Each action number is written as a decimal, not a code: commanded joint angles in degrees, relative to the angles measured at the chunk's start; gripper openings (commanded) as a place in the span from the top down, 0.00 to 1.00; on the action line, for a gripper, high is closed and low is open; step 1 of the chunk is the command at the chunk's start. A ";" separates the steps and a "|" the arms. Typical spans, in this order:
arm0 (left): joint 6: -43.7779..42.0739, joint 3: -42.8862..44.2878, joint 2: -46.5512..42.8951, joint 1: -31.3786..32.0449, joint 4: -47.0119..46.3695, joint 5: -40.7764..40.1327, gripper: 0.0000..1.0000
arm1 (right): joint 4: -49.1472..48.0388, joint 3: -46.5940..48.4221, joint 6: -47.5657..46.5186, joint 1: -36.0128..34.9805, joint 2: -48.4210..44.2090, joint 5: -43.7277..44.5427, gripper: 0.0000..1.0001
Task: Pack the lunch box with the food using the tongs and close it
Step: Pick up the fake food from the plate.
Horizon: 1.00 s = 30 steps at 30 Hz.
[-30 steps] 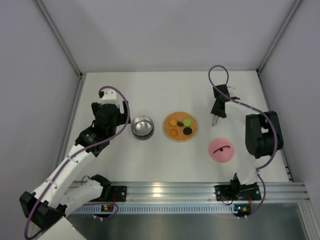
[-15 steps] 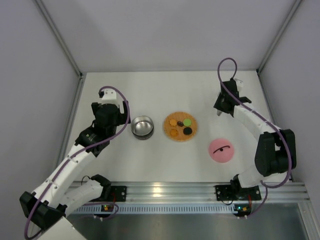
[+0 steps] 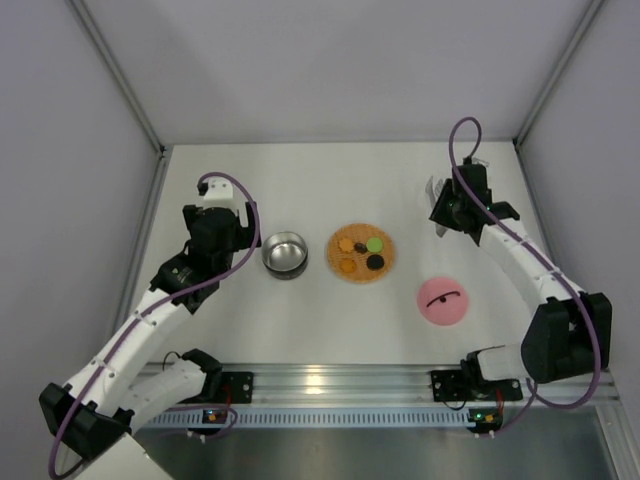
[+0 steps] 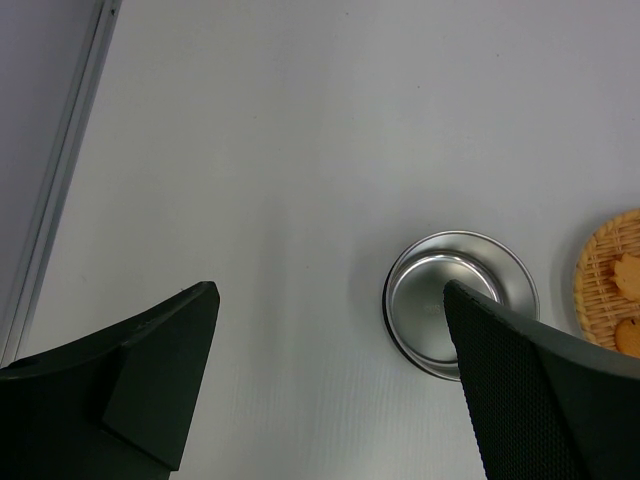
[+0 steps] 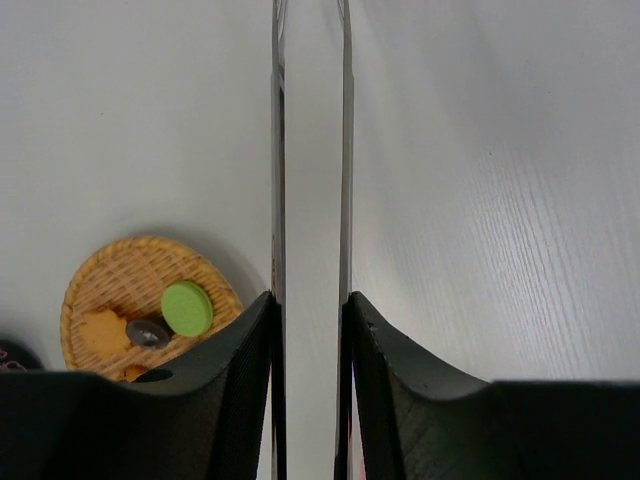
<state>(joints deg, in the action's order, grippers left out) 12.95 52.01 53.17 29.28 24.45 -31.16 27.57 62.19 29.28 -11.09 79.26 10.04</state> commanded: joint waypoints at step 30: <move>-0.73 1.78 0.53 0.17 -0.54 -1.01 0.01 | 8.46 -4.10 3.94 -30.29 -19.06 -0.29 0.64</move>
<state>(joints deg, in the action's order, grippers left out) 12.88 52.01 53.65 29.28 24.49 -31.16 35.92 57.71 31.59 -38.20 61.08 7.79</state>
